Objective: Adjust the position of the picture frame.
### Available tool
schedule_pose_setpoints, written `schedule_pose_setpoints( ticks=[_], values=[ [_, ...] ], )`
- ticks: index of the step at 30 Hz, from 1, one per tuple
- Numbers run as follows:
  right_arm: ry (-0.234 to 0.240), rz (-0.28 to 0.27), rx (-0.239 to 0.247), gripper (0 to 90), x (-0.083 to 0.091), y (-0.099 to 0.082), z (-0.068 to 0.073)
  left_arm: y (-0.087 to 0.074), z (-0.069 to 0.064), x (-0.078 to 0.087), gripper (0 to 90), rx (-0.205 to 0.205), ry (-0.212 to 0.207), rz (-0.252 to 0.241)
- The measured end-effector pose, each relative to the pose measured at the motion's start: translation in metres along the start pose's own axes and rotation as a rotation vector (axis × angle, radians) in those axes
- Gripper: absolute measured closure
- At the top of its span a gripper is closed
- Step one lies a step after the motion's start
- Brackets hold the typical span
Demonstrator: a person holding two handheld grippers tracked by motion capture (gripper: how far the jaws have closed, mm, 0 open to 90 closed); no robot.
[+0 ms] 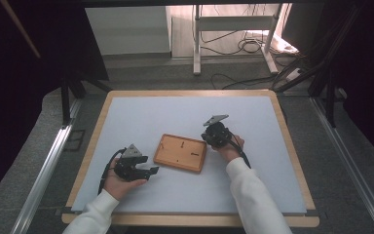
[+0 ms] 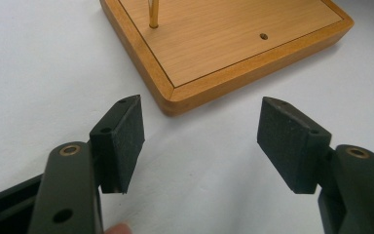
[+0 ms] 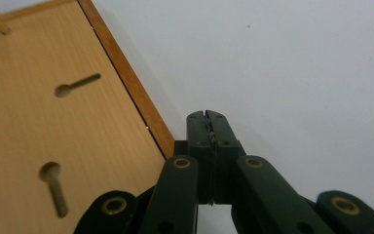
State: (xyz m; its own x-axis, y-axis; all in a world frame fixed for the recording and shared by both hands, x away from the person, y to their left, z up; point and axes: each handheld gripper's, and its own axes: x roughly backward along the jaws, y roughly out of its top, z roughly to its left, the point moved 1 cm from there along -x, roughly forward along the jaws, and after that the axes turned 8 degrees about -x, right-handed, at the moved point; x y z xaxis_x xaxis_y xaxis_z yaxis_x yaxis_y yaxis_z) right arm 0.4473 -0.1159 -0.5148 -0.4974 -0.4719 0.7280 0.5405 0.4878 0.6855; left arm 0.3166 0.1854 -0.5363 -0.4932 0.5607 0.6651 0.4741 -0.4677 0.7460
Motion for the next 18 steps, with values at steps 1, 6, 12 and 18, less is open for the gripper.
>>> schedule_pose_setpoints(
  ticks=[1,6,12,18],
  values=[
    [0.003,0.003,-0.004,90.0,-0.002,-0.0003,-0.0005,0.0,0.0,0.0,34.6,0.0,0.0,0.0],
    [0.019,0.002,-0.005,90.0,-0.0055,-0.0025,-0.0029,-0.001,0.0017,0.0004,34.7,0.006,0.004,0.002],
    [0.025,0.012,0.036,90.0,-0.0037,-0.0026,-0.003,-0.0014,0.0028,-0.0001,34.6,0.012,0.007,0.006],
    [0.038,0.025,0.053,90.0,-0.0063,-0.0028,-0.0023,-0.0016,0.0042,0.0017,34.7,0.017,0.009,0.0]
  ],
)
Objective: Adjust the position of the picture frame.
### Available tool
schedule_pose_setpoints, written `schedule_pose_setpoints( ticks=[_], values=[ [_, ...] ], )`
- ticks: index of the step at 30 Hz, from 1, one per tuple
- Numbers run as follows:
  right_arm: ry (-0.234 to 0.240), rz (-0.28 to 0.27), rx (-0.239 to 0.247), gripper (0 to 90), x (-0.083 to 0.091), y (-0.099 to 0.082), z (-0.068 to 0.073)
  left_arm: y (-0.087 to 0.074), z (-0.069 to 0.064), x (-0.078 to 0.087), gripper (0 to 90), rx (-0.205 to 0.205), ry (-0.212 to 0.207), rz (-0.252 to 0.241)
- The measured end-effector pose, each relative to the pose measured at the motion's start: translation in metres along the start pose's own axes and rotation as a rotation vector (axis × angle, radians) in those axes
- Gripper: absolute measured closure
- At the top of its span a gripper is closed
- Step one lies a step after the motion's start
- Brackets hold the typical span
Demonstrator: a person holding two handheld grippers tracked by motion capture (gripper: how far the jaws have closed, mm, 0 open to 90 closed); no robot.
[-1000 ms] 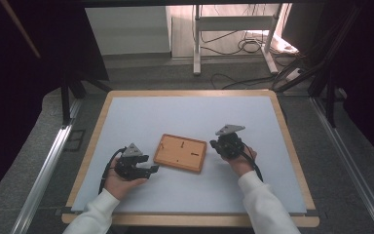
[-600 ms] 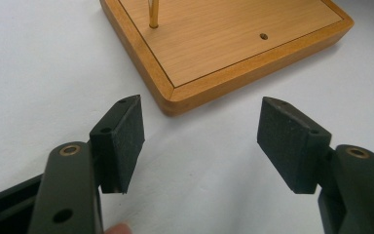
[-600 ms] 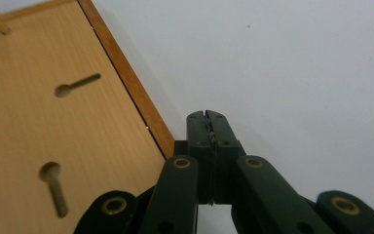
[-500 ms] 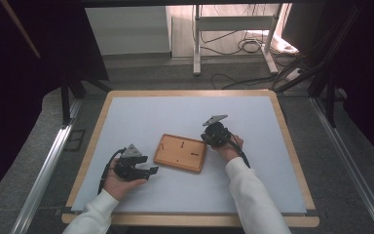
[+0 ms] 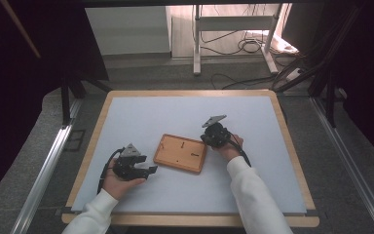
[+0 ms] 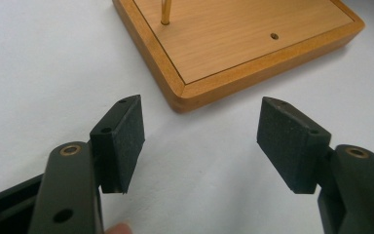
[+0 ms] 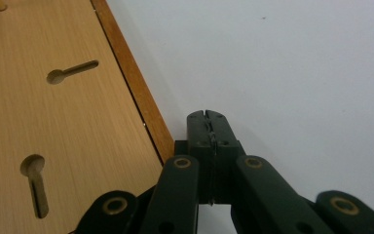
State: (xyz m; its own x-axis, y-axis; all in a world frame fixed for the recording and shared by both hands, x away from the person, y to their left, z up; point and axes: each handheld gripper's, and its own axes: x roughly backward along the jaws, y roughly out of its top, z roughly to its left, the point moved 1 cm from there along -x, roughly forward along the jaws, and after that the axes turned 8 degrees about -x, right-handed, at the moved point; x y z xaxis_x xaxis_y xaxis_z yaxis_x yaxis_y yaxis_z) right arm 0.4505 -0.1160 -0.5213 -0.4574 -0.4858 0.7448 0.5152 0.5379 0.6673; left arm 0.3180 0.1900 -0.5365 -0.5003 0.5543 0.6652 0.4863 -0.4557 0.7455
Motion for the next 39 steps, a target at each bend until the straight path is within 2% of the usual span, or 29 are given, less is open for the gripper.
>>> schedule_pose_setpoints(
  ticks=[4,8,12,19,25,35,39],
  values=[
    [0.013,0.029,0.047,90.0,0.006,-0.005,0.008,-0.001,0.002,0.0,34.6,-0.001,0.001,0.002],
    [0.019,0.048,0.056,90.0,0.011,-0.013,0.017,0.0,0.002,0.002,34.8,0.004,0.003,-0.006],
    [0.032,0.045,0.067,90.0,0.024,-0.032,0.034,0.0,0.001,0.002,34.9,0.007,0.003,-0.005],
    [0.038,0.037,0.048,90.0,0.042,-0.052,0.052,0.001,0.001,0.001,35.2,-0.001,0.004,-0.009],
    [0.068,0.014,0.033,90.0,0.061,-0.075,0.066,0.001,0.002,0.0,35.6,0.005,0.004,-0.007],
    [0.099,0.002,0.069,90.0,0.077,-0.083,0.098,0.001,0.003,0.001,36.9,0.003,0.01,-0.005],
    [0.101,0.011,0.069,90.0,0.078,-0.088,0.099,0.001,0.004,0.003,39.0,0.004,0.015,-0.01]
  ],
)
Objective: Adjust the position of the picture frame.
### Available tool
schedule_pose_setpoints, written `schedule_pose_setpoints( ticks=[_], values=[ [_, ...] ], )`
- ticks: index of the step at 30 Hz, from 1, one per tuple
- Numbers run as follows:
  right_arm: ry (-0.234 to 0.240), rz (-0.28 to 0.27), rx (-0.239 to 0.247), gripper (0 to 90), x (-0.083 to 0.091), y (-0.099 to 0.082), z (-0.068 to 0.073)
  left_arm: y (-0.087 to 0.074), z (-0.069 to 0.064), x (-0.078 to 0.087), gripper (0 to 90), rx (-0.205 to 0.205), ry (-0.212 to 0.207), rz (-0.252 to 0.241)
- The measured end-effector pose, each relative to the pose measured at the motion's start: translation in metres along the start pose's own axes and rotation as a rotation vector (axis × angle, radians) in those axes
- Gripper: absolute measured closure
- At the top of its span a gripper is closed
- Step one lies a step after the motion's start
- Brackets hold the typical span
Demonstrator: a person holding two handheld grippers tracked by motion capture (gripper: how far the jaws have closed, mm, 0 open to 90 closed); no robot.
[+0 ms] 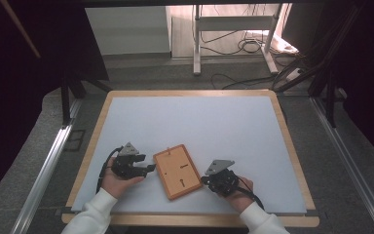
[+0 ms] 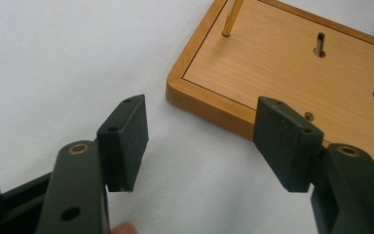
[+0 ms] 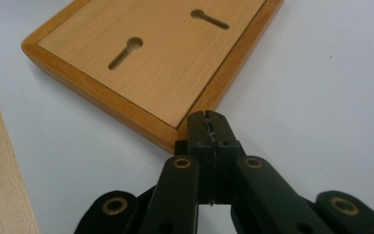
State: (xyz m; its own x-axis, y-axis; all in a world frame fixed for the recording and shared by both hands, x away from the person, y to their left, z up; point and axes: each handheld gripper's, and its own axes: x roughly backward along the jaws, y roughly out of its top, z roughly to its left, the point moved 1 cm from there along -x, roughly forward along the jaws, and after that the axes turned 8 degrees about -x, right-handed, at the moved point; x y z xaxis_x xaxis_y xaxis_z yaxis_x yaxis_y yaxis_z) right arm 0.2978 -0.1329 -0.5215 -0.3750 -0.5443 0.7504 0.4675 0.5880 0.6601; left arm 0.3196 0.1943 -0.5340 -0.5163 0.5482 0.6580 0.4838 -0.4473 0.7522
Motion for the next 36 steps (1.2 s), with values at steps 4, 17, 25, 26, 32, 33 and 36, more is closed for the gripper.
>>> schedule_pose_setpoints(
  ticks=[4,17,25,26,32,33,36],
  values=[
    [-0.001,0.005,-0.016,90.0,-0.004,-0.003,-0.003,0.0,0.0,0.002,39.5,0.001,0.002,-0.006],
    [0.039,-0.009,-0.049,90.0,0.0,-0.007,0.013,0.0,0.001,0.002,39.4,-0.001,0.006,-0.001],
    [0.111,-0.006,-0.034,90.0,-0.004,-0.006,0.034,0.0,0.001,0.001,40.4,-0.002,0.002,-0.001],
    [0.115,-0.009,-0.031,90.0,-0.005,-0.006,0.036,0.0,0.001,0.002,40.5,-0.004,0.001,-0.001],
    [0.133,-0.013,-0.021,90.0,-0.007,-0.005,0.042,0.0,0.001,0.002,40.7,-0.003,-0.001,-0.002],
    [0.136,-0.014,-0.015,90.0,-0.008,-0.005,0.043,0.0,0.001,0.002,40.6,-0.003,-0.001,-0.002],
    [0.143,-0.014,-0.011,90.0,-0.008,-0.005,0.042,0.0,0.002,0.002,40.4,-0.008,-0.004,-0.006]
  ],
)
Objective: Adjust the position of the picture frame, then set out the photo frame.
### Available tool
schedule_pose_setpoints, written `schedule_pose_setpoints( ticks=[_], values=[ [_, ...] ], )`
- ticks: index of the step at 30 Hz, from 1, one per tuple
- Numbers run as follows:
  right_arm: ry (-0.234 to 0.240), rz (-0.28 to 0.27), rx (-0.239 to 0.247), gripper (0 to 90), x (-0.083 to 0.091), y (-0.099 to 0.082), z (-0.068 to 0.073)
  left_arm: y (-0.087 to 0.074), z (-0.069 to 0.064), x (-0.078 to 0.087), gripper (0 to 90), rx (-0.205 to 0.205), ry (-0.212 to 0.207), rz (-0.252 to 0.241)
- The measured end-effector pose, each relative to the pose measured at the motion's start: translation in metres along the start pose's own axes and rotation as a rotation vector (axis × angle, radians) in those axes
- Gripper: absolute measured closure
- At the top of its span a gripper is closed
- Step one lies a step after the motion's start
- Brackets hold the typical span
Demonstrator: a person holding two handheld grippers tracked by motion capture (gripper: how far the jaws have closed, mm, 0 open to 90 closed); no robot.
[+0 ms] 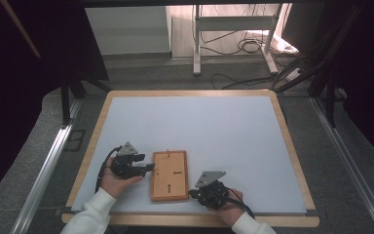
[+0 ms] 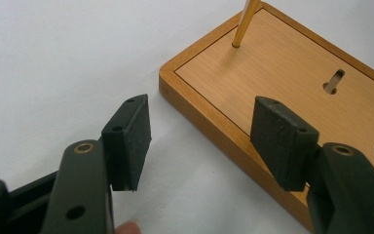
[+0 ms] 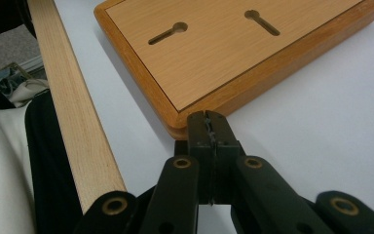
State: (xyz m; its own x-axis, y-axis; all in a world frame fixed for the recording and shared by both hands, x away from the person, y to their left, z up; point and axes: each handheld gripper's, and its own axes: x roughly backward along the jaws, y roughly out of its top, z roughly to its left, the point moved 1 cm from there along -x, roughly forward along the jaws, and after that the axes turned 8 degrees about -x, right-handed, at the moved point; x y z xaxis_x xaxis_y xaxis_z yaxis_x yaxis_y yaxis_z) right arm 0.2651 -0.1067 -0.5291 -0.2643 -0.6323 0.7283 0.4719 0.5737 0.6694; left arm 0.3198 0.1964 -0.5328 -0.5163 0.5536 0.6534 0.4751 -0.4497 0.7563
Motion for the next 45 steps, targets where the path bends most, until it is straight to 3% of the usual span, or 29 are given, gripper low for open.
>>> schedule_pose_setpoints(
  ticks=[6,9,14,15,16,17,18,19,22,34,45],
  values=[
    [-0.056,-0.088,-0.012,90.0,0.021,-0.002,-0.015,0.001,-0.003,0.002,39.9,-0.025,-0.011,-0.027],
    [-0.116,-0.116,-0.057,90.0,0.039,-0.016,-0.032,0.001,-0.004,0.003,39.4,-0.036,-0.019,-0.033],
    [-0.144,-0.129,-0.122,86.0,0.053,-0.031,-0.049,0.001,-0.004,0.004,39.1,-0.045,-0.021,-0.041],
    [-0.153,-0.132,-0.132,77.8,0.057,-0.035,-0.054,0.002,-0.005,0.004,38.9,-0.047,-0.023,-0.042],
    [-0.153,-0.132,-0.132,77.8,0.057,-0.035,-0.054,0.002,-0.005,0.004,38.9,-0.052,-0.025,-0.042],
    [-0.172,-0.141,-0.129,64.3,0.06,-0.038,-0.058,0.002,-0.005,0.004,38.6,-0.061,-0.027,-0.044],
    [-0.189,-0.155,-0.133,57.1,0.061,-0.039,-0.059,0.002,-0.005,0.004,38.4,-0.061,-0.027,-0.044],
    [-0.189,-0.155,-0.133,57.1,0.061,-0.039,-0.059,0.002,-0.005,0.003,38.4,-0.065,-0.028,-0.045],
    [-0.217,-0.195,-0.166,40.9,0.063,-0.039,-0.066,0.003,-0.004,0.002,38.0,-0.073,-0.03,-0.047],
    [-0.238,-0.206,-0.161,28.1,0.066,-0.042,-0.068,0.011,-0.005,-0.001,34.7,-0.109,-0.048,-0.061],
    [-0.249,-0.202,-0.161,25.7,0.065,-0.043,-0.068,0.028,-0.003,-0.014,32.0,-0.161,-0.086,-0.074]
  ],
)
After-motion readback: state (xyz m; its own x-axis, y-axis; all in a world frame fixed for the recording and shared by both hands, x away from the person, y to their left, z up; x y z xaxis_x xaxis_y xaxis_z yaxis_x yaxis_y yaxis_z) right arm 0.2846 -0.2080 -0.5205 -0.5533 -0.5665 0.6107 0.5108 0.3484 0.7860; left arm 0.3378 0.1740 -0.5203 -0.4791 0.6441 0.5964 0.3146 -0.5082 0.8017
